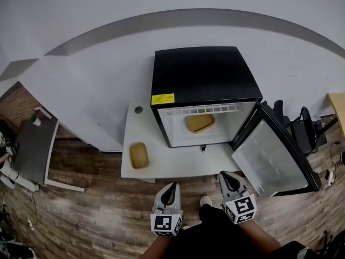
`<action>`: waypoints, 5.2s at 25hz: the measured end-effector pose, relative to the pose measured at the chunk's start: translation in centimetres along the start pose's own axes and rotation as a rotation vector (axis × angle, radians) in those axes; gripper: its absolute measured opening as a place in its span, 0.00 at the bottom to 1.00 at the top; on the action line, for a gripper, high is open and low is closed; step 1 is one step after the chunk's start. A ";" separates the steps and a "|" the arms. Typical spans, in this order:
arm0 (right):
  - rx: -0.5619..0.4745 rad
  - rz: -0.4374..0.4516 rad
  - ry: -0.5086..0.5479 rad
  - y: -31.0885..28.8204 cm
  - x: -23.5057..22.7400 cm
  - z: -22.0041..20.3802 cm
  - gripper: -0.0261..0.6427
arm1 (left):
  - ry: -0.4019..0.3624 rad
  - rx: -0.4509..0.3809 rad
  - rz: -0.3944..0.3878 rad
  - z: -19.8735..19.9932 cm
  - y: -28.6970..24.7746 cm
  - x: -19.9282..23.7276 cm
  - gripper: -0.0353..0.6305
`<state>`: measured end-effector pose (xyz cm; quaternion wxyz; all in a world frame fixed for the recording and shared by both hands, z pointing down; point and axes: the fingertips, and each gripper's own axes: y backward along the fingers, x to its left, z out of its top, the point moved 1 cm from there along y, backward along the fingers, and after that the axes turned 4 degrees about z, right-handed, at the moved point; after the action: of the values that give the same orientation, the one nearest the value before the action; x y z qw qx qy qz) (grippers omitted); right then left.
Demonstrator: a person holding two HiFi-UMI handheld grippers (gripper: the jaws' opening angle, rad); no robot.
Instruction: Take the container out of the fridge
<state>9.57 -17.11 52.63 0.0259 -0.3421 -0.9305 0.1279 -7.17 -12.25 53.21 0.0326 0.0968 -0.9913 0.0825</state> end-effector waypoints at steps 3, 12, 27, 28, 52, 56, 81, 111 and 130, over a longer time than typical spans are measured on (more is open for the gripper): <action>0.008 0.027 -0.014 -1.4 -1.8 -0.2 0.04 | 0.003 -0.002 0.013 0.5 -1.8 0.1 0.08; 0.041 0.104 -0.013 -5.7 -6.0 -1.0 0.04 | 0.004 0.028 0.110 0.1 -5.1 1.4 0.08; 0.104 0.032 0.002 -9.2 -8.0 -1.9 0.04 | 0.024 0.046 0.013 0.0 -8.3 2.2 0.08; 0.107 0.024 0.012 -9.4 -8.0 -1.8 0.04 | 0.033 0.040 0.006 0.2 -8.5 2.4 0.08; 0.300 0.169 0.212 -16.5 -5.9 -4.2 0.49 | 0.098 -0.052 -0.010 2.3 -9.6 7.3 0.08; 0.352 0.189 0.243 -18.5 -6.5 -5.5 0.49 | 0.106 -0.047 0.005 1.8 -9.3 7.8 0.08; 0.694 0.346 0.622 -31.8 -11.8 -16.1 0.48 | 0.137 0.009 0.031 -0.1 -9.3 5.9 0.08; 0.777 0.416 0.885 -34.0 -12.4 -19.0 0.09 | 0.138 0.009 0.179 -0.2 -5.9 8.2 0.08; 0.625 0.356 0.724 -28.6 -10.3 -14.0 0.06 | 0.159 -0.049 0.152 1.0 -5.9 7.5 0.08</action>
<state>1.38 -41.61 73.88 0.4256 -0.4936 -0.7065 0.2758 -13.40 -19.57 53.79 0.1072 0.0134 -0.9918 0.0681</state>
